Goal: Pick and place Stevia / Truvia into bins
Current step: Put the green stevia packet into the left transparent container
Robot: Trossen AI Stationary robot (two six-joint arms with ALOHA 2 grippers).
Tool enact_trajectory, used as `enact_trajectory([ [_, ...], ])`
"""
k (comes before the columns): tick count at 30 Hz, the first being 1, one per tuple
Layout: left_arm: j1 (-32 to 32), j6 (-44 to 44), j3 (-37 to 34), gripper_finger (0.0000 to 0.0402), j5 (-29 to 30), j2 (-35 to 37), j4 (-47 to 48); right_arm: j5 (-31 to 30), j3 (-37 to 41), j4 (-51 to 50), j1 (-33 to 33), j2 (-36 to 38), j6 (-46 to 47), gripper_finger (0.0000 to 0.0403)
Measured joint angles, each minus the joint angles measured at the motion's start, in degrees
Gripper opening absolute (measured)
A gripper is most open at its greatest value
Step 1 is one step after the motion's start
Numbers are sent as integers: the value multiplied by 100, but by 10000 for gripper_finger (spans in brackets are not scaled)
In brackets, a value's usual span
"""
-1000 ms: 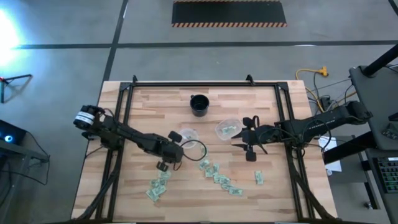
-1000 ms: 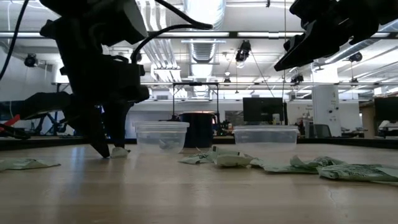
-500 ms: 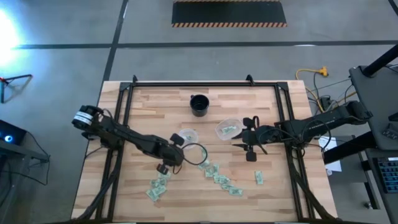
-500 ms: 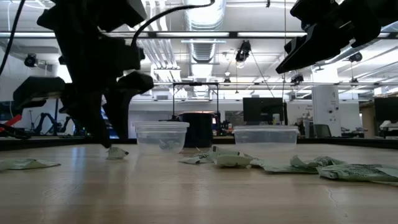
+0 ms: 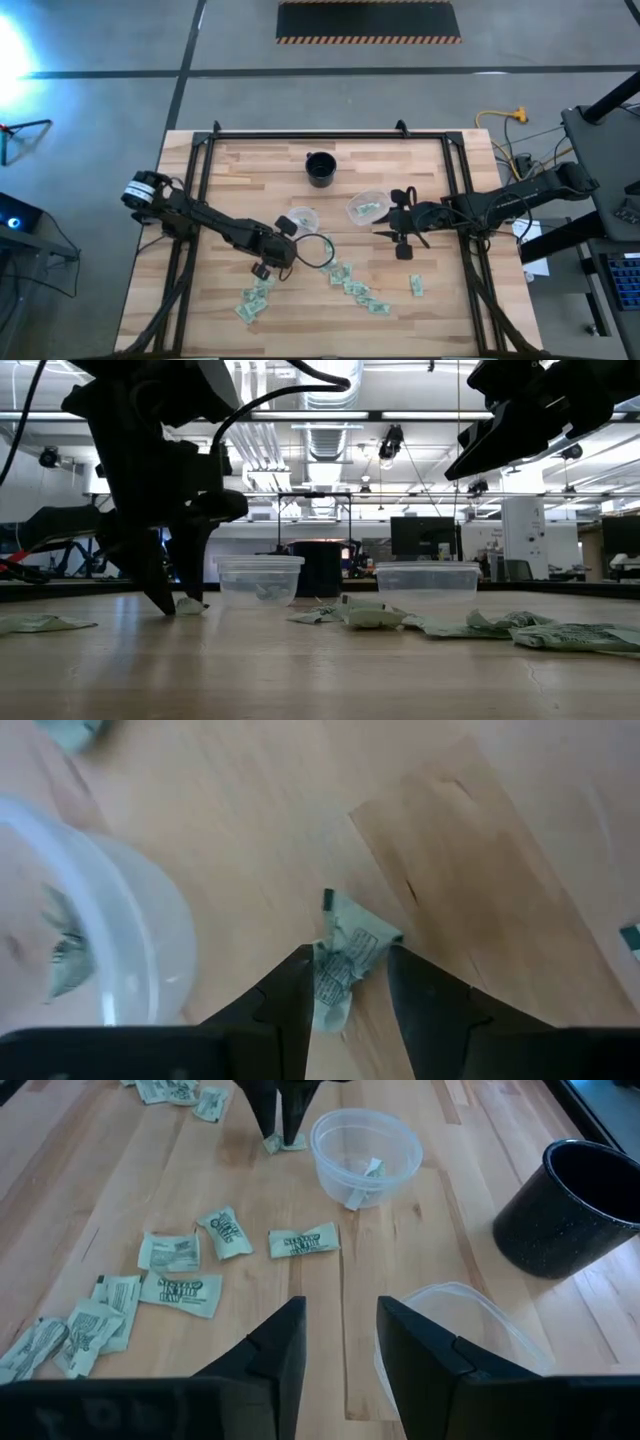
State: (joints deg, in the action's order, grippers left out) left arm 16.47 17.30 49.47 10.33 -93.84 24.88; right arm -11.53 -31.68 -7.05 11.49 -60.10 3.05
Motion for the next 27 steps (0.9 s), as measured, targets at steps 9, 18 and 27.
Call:
enact_trajectory([
  [9, 0, -224, 52, 113, -109, -46, 41, 0, 9, 7, 2, 0, 0, 104],
  [18, 9, -350, 151, 41, -193, -31, 125, 0, 9, 6, 0, 0, 0, 99],
  [27, 4, -371, 151, 4, -168, -20, 131, 0, 9, 1, 1, 0, -2, 94],
])
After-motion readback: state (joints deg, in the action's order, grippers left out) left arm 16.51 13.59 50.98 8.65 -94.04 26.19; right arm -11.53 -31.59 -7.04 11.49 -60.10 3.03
